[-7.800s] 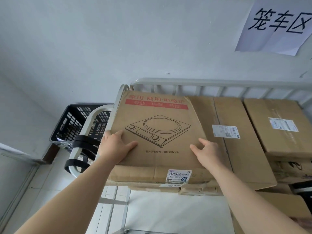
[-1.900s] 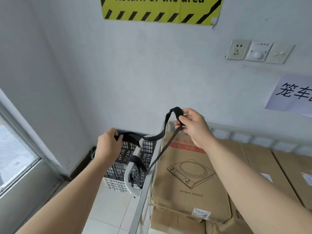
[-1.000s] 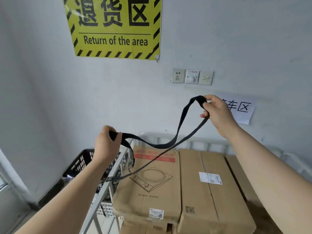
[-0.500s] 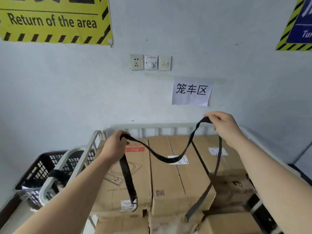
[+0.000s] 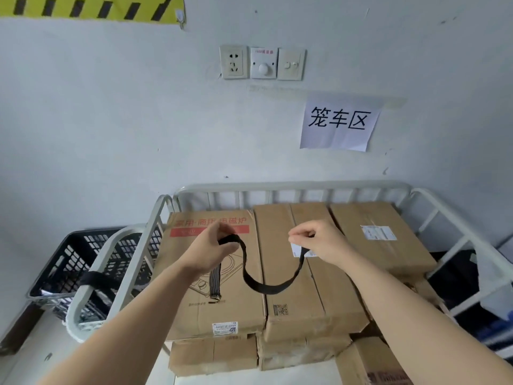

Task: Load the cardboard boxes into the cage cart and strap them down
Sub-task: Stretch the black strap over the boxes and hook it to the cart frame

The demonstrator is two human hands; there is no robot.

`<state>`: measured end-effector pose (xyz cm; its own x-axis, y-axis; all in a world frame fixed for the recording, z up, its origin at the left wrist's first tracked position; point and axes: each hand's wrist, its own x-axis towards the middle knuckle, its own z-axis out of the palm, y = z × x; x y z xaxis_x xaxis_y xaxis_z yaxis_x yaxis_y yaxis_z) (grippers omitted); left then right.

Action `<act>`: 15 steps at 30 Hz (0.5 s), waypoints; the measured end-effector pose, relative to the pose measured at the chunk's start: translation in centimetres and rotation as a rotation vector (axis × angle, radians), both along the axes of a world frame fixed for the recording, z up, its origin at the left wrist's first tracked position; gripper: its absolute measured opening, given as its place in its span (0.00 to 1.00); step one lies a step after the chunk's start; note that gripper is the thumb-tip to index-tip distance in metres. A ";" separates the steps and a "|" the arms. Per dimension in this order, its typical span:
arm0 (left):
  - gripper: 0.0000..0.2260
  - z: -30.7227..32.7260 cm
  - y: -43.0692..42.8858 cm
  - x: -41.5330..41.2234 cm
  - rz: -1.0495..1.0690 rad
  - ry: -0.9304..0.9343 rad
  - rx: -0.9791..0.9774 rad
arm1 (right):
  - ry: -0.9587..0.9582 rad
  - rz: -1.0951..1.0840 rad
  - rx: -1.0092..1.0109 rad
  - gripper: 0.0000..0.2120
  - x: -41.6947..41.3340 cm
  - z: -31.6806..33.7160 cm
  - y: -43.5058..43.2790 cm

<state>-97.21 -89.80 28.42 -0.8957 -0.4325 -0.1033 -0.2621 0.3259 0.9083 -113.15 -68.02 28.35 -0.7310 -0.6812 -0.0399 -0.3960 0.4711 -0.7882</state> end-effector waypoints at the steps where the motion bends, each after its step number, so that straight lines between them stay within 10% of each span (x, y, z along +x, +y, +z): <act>1: 0.10 -0.2 -0.4 -0.2 -0.023 0.003 0.033 | -0.004 0.018 0.027 0.03 -0.1 -0.5 -0.9; 15: 0.13 -1.9 -5.0 -3.8 -0.229 -0.086 0.200 | -0.208 0.202 0.095 0.21 -0.9 -4.1 -10.6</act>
